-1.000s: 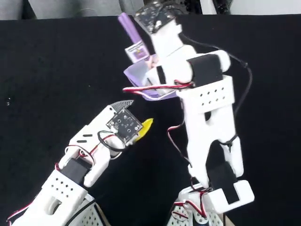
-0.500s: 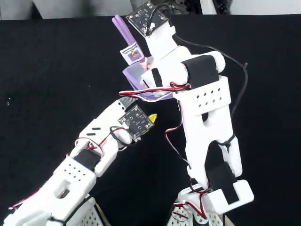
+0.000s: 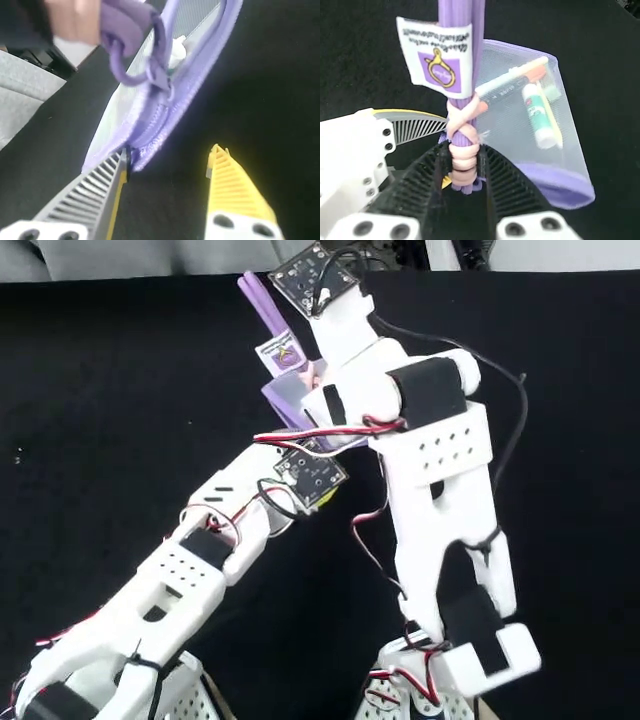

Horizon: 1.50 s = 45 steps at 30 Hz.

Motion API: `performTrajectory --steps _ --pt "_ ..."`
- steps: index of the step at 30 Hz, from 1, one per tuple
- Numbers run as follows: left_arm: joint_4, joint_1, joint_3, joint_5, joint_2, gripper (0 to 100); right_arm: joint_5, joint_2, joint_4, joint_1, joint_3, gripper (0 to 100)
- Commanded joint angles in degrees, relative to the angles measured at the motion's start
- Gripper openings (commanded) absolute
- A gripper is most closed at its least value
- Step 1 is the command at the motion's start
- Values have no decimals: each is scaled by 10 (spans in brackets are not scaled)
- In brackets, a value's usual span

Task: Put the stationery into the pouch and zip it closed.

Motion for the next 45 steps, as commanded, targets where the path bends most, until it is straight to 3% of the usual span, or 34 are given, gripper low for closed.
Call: performTrajectory --steps 1,7,14,23,30,37,45 --pt "-13 7 -47 -1 9 238 -4 -70 10 -3 -18 11" --pt "-13 31 -76 -1 40 28 -4 -100 10 -3 -7 11" --pt "-13 32 -87 -1 69 30 -3 -102 5 7 11 11" --pt "-13 -7 -63 0 64 28 3 -103 -24 164 14 11" --pt "-17 -16 -41 0 64 28 9 -103 -27 229 11 11" --pt "-158 -17 37 0 64 27 26 -98 -55 295 15 11" --pt "-165 -17 44 0 64 27 26 -98 -138 360 73 11"
